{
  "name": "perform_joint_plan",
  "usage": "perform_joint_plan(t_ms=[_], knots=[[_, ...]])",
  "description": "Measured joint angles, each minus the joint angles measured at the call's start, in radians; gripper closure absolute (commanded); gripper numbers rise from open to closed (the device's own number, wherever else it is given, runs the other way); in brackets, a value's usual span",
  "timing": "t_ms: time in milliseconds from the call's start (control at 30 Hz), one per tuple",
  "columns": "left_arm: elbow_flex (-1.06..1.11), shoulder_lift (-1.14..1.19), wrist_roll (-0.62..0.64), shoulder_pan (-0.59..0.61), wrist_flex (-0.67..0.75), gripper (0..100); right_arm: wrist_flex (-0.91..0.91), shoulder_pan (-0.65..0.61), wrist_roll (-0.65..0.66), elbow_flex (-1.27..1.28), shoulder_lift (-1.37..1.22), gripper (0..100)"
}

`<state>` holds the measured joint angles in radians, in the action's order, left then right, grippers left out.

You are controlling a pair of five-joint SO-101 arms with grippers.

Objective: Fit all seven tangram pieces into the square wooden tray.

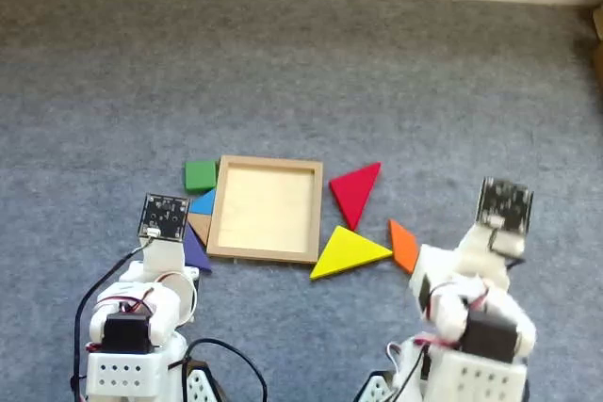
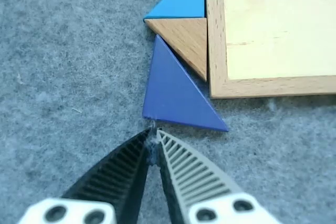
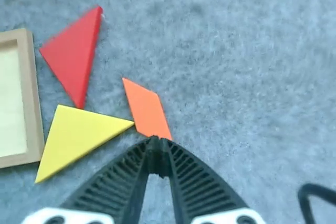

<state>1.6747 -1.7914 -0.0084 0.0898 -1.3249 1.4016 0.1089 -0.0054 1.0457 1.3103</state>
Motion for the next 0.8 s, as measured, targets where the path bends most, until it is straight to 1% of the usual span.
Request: perform_joint_plan(t_ms=[67, 133, 300, 367, 433, 567, 733, 800], knots=[[0.0, 0.0, 0.0, 0.0, 0.0, 99, 0.011, -0.002, -0.002, -0.098, -0.138, 98.0], [0.0, 0.0, 0.0, 0.0, 0.0, 99, 0.011, -0.023, -0.002, -0.186, -0.241, 95.5], [0.0, 0.0, 0.0, 0.0, 0.0, 99, 0.011, -0.091, -0.002, -0.265, -0.385, 77.2], [0.0, 0.0, 0.0, 0.0, 0.0, 99, 0.011, -0.13, -0.012, -0.269, -0.414, 72.3], [0.0, 0.0, 0.0, 0.0, 0.0, 99, 0.008, -0.172, -0.075, -0.269, -0.436, 71.6], [0.0, 0.0, 0.0, 0.0, 0.0, 99, -0.075, -0.25, -0.227, -0.269, -0.483, 71.6], [0.0, 0.0, 0.0, 0.0, 0.0, 99, -0.195, -0.358, -0.265, -0.269, -0.574, 71.6], [0.0, 0.0, 0.0, 0.0, 0.0, 99, -0.242, -0.391, -0.301, -0.269, -0.623, 71.5]])
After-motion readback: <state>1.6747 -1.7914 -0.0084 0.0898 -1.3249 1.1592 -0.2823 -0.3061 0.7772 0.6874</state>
